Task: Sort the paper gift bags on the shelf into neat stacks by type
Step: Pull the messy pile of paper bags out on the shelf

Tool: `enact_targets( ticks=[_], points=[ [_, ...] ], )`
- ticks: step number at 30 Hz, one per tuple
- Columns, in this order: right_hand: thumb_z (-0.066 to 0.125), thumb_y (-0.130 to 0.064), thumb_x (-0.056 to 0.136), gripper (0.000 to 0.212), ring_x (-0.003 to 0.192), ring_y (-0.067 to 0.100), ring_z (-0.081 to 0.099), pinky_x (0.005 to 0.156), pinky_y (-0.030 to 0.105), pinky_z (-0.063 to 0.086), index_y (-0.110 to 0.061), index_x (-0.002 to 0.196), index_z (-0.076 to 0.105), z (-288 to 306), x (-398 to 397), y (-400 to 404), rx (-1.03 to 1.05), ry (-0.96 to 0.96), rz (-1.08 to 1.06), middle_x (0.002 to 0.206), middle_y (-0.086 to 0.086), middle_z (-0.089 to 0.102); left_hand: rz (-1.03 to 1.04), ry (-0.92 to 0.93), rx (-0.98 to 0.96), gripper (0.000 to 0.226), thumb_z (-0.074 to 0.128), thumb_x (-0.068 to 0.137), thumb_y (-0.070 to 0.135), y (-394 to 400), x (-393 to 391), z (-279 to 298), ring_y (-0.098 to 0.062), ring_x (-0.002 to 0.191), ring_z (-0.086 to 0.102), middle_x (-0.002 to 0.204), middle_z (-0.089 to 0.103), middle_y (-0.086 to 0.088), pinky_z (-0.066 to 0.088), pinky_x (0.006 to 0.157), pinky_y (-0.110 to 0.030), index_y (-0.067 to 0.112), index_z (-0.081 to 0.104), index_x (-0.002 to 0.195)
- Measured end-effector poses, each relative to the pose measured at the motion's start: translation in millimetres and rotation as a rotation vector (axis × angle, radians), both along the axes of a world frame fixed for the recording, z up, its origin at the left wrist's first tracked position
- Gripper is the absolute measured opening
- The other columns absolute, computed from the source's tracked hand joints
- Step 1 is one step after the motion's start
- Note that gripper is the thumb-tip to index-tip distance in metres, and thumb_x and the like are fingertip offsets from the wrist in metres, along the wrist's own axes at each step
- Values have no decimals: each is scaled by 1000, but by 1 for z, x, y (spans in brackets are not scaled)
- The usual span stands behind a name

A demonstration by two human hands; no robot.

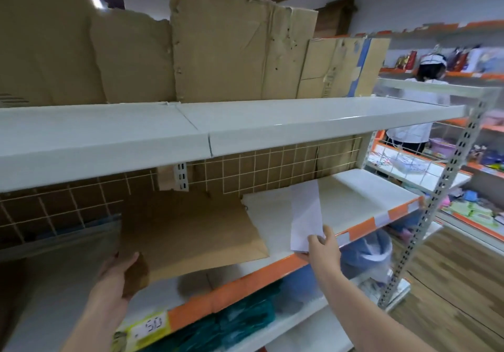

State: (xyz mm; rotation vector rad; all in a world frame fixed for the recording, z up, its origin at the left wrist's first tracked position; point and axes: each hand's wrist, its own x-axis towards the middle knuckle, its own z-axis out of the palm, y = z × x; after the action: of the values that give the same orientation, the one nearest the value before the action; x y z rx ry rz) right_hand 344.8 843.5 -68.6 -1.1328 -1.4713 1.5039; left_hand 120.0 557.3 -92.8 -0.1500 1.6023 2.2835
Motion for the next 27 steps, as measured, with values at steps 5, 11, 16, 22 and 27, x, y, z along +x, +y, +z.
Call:
enact_targets(
  ticks=[5, 11, 16, 22, 27],
  points=[
    [38, -2, 93, 34, 86, 26, 62, 64, 34, 58, -20, 122, 43, -1, 10, 70, -18, -23, -52, 109, 9, 58, -40, -31, 12, 41, 61, 87, 14, 62, -15, -11, -10, 53, 65, 71, 69, 6, 52, 43, -24, 11, 53, 127],
    [38, -1, 86, 42, 84, 25, 59, 66, 40, 60, -11, 126, 45, -19, 21, 149, -52, -27, -142, 126, 21, 52, -138, 29, -34, 31, 53, 91, 4, 132, -1, -8, -24, 67, 52, 97, 57, -14, 47, 46, -26, 9, 51, 122],
    [37, 3, 84, 36, 99, 36, 54, 57, 33, 59, -9, 117, 46, -22, 21, 209, -85, 40, -172, 127, 20, 48, -165, 9, -27, 38, 53, 92, 6, 181, 14, -6, -18, 67, 67, 102, 63, -8, 53, 48, -28, 11, 51, 129],
    [34, 2, 86, 45, 93, 39, 60, 71, 47, 60, -13, 126, 49, -23, 23, 286, -95, 6, -149, 117, 17, 57, -117, 4, 26, 43, 48, 95, 5, 250, 47, 2, -21, 70, 61, 99, 59, -11, 52, 51, -29, 11, 45, 137],
    [38, 0, 84, 28, 89, 39, 63, 68, 42, 60, -18, 101, 52, -25, 37, 364, -21, -53, -67, 105, 20, 60, 5, -64, 24, 46, 47, 96, 4, 314, 72, -9, -33, 111, 52, 131, 52, -16, 42, 86, -42, 8, 41, 142]
  ],
)
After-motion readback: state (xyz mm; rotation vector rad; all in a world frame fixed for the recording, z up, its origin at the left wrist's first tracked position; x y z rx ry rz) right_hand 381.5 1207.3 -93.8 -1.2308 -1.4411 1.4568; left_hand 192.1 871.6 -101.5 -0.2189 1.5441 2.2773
